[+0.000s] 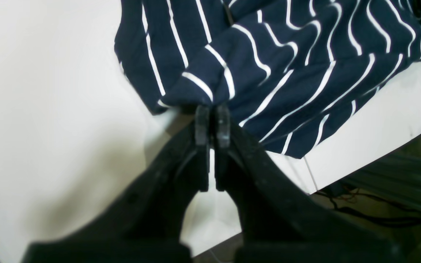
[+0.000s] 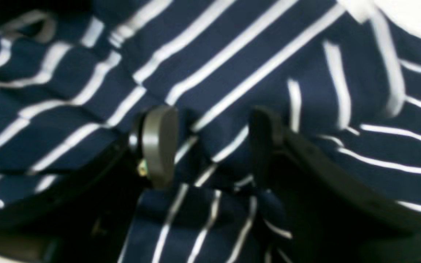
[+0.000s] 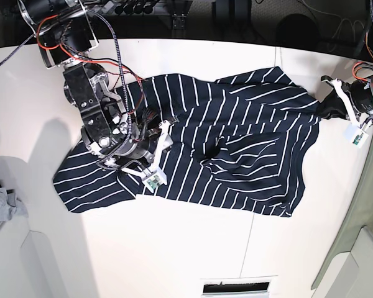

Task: Layout the t-shirt on the table in an organized manner, then fold the t-shirt properly
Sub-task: 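Grasp the shirt edge with the right gripper and drag it outward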

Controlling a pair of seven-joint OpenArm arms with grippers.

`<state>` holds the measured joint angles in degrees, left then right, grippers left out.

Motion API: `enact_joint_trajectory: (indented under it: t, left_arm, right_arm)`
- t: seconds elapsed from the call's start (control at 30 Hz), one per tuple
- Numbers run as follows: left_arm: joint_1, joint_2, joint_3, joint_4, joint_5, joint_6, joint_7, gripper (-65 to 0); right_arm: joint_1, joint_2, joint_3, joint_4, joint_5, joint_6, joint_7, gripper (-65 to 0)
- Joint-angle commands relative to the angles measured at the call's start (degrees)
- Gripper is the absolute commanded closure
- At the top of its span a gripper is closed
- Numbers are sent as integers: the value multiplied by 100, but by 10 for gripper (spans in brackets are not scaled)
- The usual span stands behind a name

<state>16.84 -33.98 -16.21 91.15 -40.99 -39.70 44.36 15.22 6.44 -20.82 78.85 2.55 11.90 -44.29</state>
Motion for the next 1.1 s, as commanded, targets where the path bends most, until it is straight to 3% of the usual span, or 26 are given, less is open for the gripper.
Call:
enact_joint_trajectory:
  t: [0.0,0.17,0.33,0.43,0.53,0.77,0.87,0.97,1.07]
  left_arm:
    - [-31,-111,-61,76,-72,-30,-81,0]
    - [2,-111,-61,76,-74,-30,-81,0]
    - [116,-111,-61,76,-157,-30,-83,0]
    - [127,-109,-61,76,-170,-30,-85,0]
    - [127,-109,-61,76,-205,-30,-83,0]
    - [127,-109,-61,76,-232,-30,-87,0]
    - [127,-109,-61,76,-254,-30,-90,0]
    - [127,-109,-61,76,-256,-30,-105,0]
    - [127,-109,-61,76,-280,-30,-107,0]
  right_arm:
    - [125,17,44,114,-28,-186,48,-314]
    - [114,20,323,249,-675,-997,83,-314]
    - [116,20,938,229,-595,-1086,787,-314]
    - [153,20,1274,186,-369,-988,1150,-312]
    - [192,20,1478,-20,-190,-826,1178,-312]
    - [396,-42,1502,-1368,431,-380,1530,-312]
    - [442,-155,1502,-1766,457,-90,1567,-312]
    - [426,-260,1502,-1792,457,-4,1563,-309]
    - [428,-313,1502,-1740,505,-2,1565,-198]
